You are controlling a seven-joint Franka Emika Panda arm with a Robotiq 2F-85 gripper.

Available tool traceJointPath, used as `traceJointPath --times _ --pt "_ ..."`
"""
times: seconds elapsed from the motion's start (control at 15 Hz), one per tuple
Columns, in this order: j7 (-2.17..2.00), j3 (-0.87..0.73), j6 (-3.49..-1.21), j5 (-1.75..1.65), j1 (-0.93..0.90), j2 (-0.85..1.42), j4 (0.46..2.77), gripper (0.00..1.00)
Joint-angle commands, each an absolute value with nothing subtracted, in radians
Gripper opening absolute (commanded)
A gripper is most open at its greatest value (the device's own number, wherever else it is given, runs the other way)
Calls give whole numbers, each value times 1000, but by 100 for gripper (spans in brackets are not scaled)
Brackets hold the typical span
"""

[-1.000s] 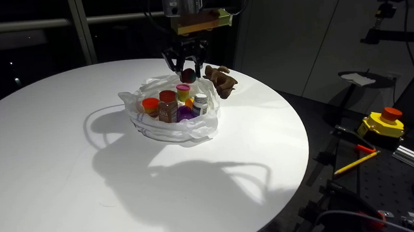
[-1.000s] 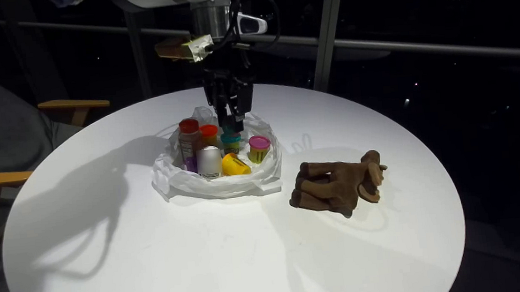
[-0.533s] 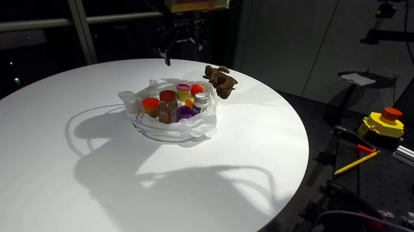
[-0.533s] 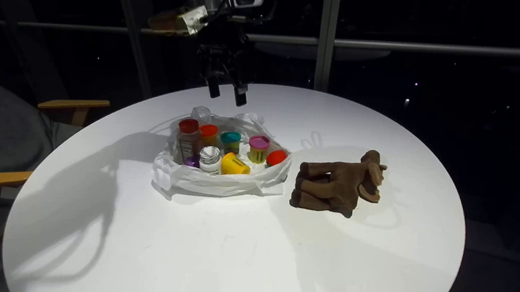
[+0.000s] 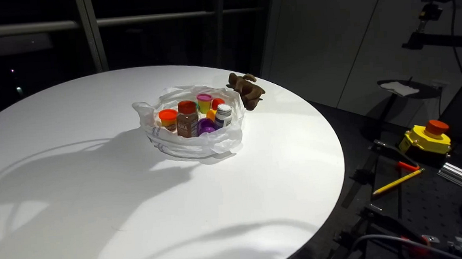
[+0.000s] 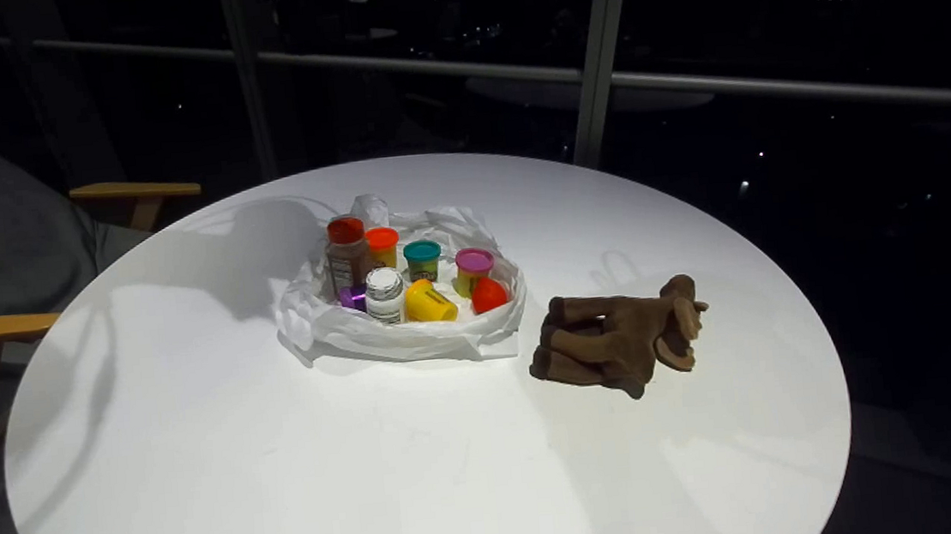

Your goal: Place the containers and strawberry toy in the white plastic

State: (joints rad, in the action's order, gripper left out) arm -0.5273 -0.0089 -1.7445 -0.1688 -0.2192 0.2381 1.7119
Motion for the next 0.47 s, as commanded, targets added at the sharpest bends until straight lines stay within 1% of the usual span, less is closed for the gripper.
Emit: traceJointPath --times 0.0,0.07,0.13,0.4 --pt "-528 44 -1665 -252 -235 137 1770 100" --pt "-517 58 -1634 -278 -238 116 1789 100" --pt "-529 57 -1663 -237 -213 178 1734 100" --pt "-529 79 -1636 -260 -219 141 1770 100"
